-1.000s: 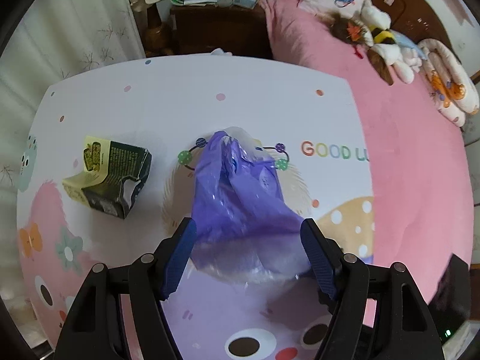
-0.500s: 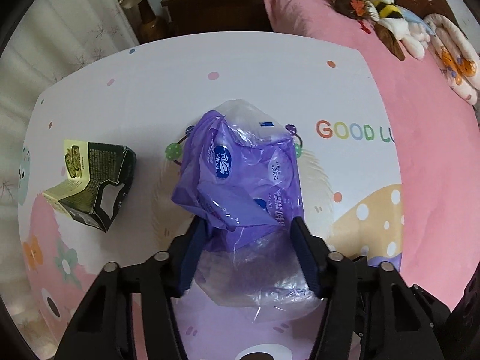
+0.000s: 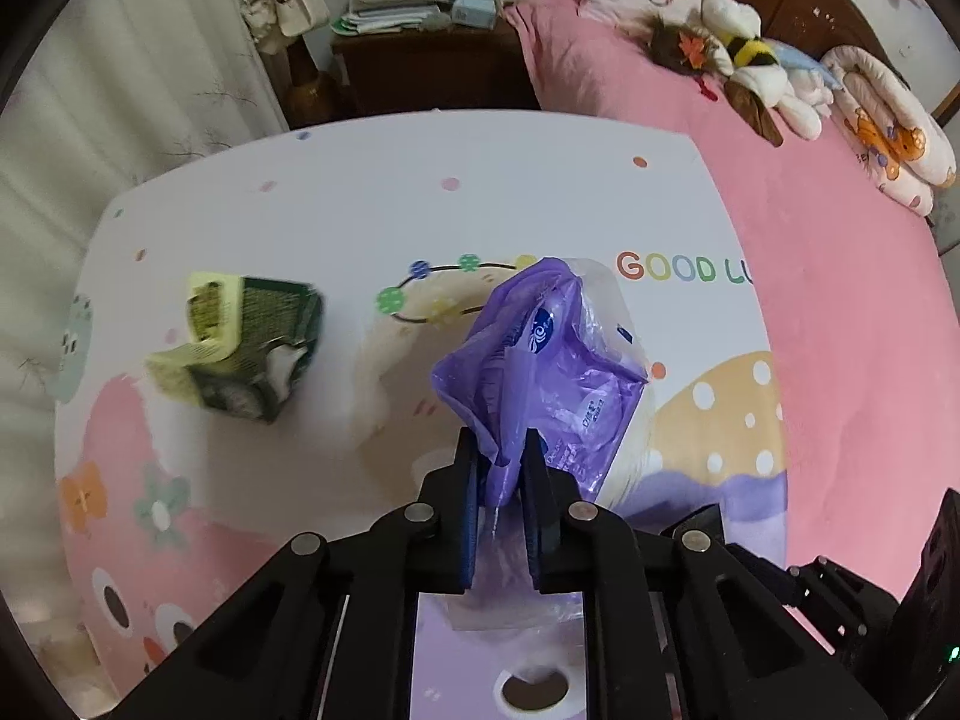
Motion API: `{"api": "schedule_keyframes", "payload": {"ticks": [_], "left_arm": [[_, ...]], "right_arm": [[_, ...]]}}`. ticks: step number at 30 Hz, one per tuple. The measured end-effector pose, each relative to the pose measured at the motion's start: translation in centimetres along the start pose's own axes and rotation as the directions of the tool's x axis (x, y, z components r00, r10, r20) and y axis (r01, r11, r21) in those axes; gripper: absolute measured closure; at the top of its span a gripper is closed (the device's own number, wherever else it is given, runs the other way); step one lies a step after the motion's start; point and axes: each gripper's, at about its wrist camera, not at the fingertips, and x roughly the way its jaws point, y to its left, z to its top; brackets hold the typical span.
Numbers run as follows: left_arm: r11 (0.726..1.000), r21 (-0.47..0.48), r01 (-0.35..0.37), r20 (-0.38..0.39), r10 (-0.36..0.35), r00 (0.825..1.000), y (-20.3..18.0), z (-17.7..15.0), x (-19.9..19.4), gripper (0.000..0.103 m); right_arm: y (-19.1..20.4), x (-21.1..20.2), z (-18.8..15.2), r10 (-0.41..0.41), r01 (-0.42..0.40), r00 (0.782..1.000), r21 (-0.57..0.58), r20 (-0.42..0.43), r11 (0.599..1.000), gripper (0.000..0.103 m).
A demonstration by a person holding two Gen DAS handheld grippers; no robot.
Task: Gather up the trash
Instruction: 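Grasp the black TALON packet with the right tool while the left tool grasps the purple bag, then carry the TALON packet and purple bag down over the bin with both tools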
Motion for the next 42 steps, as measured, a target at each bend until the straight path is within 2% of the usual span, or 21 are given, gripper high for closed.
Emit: {"api": "schedule_keyframes", "payload": {"ticks": [9, 18, 24, 30, 36, 42], "left_arm": [[0.999, -0.007, 0.035, 0.092, -0.034, 0.995, 4.3, -6.0, -7.4, 0.092], [1.000, -0.002, 0.030, 0.131, -0.029, 0.991, 10.5, -17.3, -14.0, 0.092], [0.999, 0.031, 0.027, 0.140, -0.031, 0.990, 15.9, -27.1, -18.1, 0.092], [0.994, 0.102, 0.025, 0.131, -0.039, 0.991, 20.8, -37.5, -20.4, 0.092], [0.988, 0.151, 0.038, 0.118, -0.056, 0.991, 24.5, -46.2, -21.0, 0.092], [0.985, 0.168, 0.034, 0.092, -0.050, 0.995, 27.1, -52.1, -21.0, 0.092]], "right_arm": [[3.9, -2.1, -2.7, 0.012, -0.012, 1.000, -0.014, 0.022, 1.000, 0.067], [10.8, -4.2, -8.5, 0.018, -0.017, 0.999, -0.038, 0.032, 0.999, 0.067], [16.8, -6.3, -14.7, 0.002, -0.001, 0.997, -0.025, 0.071, 1.000, 0.067], [24.1, -7.6, -22.9, -0.035, 0.038, 0.996, -0.028, 0.086, 0.999, 0.067], [29.5, -6.4, -30.6, -0.095, 0.096, 0.995, -0.033, 0.022, 0.995, 0.067], [32.6, -4.5, -36.6, -0.117, 0.115, 0.992, -0.039, -0.049, 0.993, 0.067]]}}
